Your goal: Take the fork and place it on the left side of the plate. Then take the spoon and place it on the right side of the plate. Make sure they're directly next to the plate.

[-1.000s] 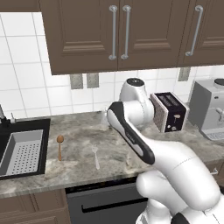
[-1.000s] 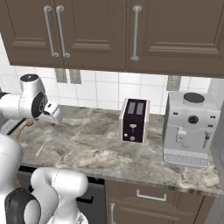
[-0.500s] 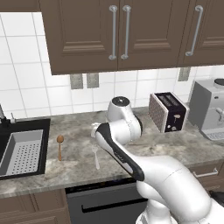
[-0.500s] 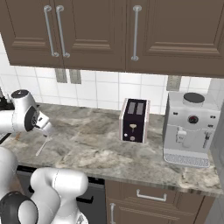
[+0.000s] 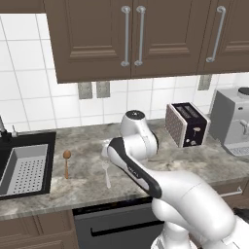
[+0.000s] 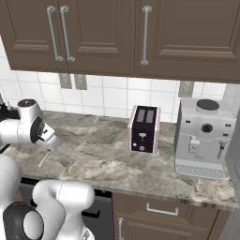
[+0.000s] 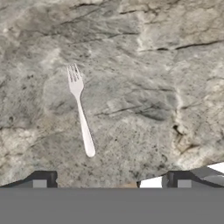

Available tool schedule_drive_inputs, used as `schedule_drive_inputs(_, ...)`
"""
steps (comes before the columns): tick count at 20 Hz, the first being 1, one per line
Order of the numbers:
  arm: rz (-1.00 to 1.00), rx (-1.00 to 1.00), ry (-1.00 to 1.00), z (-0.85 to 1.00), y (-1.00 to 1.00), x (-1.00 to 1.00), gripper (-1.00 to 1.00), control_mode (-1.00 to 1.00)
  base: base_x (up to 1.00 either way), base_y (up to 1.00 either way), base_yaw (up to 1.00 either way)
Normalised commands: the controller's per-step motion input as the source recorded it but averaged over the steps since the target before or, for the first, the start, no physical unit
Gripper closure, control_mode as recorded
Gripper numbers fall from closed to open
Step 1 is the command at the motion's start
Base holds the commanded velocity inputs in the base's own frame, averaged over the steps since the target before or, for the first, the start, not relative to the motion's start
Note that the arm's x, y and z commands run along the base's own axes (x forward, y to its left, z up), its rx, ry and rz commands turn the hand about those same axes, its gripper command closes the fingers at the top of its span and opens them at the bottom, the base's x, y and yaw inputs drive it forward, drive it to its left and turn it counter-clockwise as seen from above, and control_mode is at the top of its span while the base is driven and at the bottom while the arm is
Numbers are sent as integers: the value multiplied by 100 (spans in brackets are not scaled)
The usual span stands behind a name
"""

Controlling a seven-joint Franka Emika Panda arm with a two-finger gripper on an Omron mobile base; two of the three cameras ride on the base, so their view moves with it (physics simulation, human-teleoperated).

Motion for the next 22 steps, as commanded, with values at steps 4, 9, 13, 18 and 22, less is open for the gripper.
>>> schedule_drive_inputs(4, 0, 0, 8, -26, 5, 1, -100, -100, 0, 0, 0)
schedule_drive_inputs(9, 0, 0, 2, -22, 16, 29, -100, -100, 0, 0, 0)
schedule_drive_inputs(13, 0, 0, 1, -12, 10, 40, -100, -100, 0, 0, 0)
schedule_drive_inputs(18, 0, 0, 4, -12, 2, 10, -100, -100, 0, 0, 0)
schedule_drive_inputs(22, 0, -1, 10, -22, 23, 4, -100, -100, 0, 0, 0)
